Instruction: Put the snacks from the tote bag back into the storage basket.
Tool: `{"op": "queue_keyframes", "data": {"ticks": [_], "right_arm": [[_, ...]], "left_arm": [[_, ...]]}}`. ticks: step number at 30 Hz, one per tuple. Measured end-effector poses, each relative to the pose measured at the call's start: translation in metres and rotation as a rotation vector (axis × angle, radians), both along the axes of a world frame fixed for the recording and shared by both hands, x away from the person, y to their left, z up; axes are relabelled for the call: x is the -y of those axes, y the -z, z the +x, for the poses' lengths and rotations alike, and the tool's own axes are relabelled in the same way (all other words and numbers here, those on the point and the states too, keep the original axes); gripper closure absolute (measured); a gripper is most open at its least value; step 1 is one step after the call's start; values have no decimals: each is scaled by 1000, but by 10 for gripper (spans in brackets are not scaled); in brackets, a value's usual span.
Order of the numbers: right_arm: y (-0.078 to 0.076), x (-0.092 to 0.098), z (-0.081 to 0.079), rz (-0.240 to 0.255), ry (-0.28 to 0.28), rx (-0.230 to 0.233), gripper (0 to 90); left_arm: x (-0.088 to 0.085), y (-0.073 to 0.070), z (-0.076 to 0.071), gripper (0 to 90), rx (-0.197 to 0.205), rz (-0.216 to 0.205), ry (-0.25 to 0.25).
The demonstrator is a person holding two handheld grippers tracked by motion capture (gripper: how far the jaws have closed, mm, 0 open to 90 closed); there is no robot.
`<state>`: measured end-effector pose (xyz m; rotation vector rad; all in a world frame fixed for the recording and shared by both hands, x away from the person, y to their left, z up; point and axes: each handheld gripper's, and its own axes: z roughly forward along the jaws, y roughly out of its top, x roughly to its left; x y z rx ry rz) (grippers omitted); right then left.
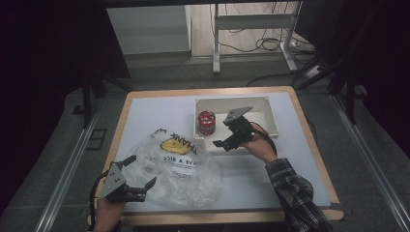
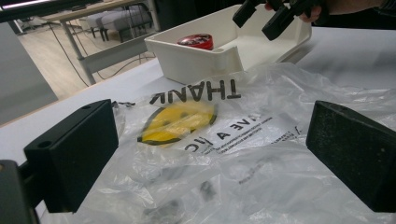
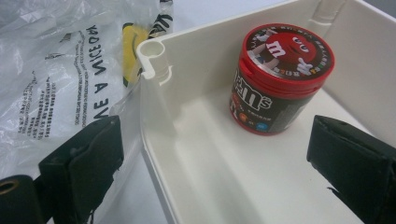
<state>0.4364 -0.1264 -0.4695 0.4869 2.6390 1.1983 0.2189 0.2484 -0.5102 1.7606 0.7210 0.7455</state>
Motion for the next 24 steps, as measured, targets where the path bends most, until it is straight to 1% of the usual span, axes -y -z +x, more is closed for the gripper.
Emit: {"op": "queue_keyframes", "data": {"ticks": [10, 16, 24], "right_arm": [[-5, 12, -9, 15, 15, 15, 42], [-3, 16, -14, 3, 14, 10, 42], [-4, 20, -20, 1, 16, 19, 42]], "left_arm": [[0, 0, 0, 23, 4, 1, 0], [0, 0, 0, 23, 4, 3, 1], [0, 0, 0, 23, 4, 3, 1]]}}
